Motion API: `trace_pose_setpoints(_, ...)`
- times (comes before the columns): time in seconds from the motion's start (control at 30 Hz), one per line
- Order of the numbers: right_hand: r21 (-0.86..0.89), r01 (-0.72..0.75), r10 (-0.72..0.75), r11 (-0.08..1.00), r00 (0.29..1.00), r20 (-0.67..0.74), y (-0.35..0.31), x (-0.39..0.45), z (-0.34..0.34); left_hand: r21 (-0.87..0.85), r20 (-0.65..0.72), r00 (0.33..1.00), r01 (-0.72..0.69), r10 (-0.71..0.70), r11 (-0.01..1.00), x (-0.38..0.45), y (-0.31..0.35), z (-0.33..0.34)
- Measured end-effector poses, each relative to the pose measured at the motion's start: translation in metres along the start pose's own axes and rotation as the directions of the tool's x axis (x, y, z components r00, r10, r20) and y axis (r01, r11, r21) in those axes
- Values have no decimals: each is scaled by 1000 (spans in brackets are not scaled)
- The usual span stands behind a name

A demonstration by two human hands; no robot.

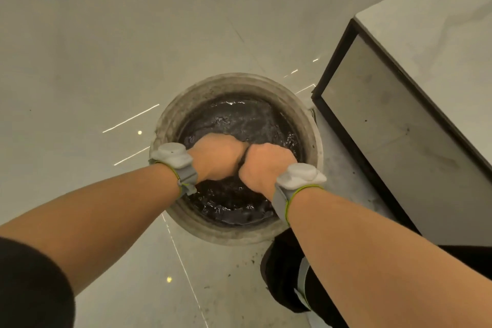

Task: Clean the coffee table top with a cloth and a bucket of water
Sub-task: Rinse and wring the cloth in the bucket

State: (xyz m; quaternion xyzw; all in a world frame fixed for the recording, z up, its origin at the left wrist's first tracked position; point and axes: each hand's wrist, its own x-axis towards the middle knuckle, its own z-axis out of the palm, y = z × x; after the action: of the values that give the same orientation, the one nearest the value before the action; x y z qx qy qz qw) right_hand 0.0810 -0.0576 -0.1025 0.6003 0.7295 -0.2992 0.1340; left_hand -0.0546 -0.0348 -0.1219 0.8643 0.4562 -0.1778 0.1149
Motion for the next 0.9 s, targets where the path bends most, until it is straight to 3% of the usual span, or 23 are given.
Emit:
trace_pose_setpoints(0.07, 90, -34, 23, 995, 992, 121, 4, 4, -4, 65, -56, 997, -40, 43, 997, 0, 3, 6)
trace_pose_setpoints(0.13, 121, -56, 37, 991, 987, 159, 11, 10, -1, -25, -56, 998, -21, 20, 999, 1, 5, 10)
trace_pose_setpoints(0.23, 107, -64, 50, 992, 990, 132, 22, 15, 6, -288, 121, 988, 125, -93, 949, 5, -6, 9)
trace_pose_setpoints(0.33, 41, -26, 22, 999, 995, 101, 26, 15, 7, -422, 225, 959, 256, -173, 870, 5, -20, 17)
trace_pose_setpoints(0.43, -137, 6, -9, 990, 1000, -18, 14, 15, 10, -417, 237, 951, 286, -201, 863, 7, -18, 21)
trace_pose_setpoints(0.5, -199, 11, -15, 980, 1000, -19, 8, 16, 12, -420, 313, 926, 333, -210, 844, 8, -9, 17)
trace_pose_setpoints(0.63, -116, 10, 0, 993, 996, 92, 11, 20, 23, -418, 425, 894, 332, -141, 846, 13, 8, 13)
trace_pose_setpoints(0.73, -75, 22, -9, 997, 987, 163, 9, 22, 28, -447, 386, 914, 305, -126, 841, 10, 6, 15)
trace_pose_setpoints(0.83, -28, 92, -92, 995, 996, 8, 7, 20, 12, -653, 232, 957, 287, -176, 700, 4, -4, 7)
trace_pose_setpoints(0.9, -28, 124, -127, 992, 977, -171, 2, 14, -1, -652, 193, 965, 262, -179, 712, -3, -11, -6)
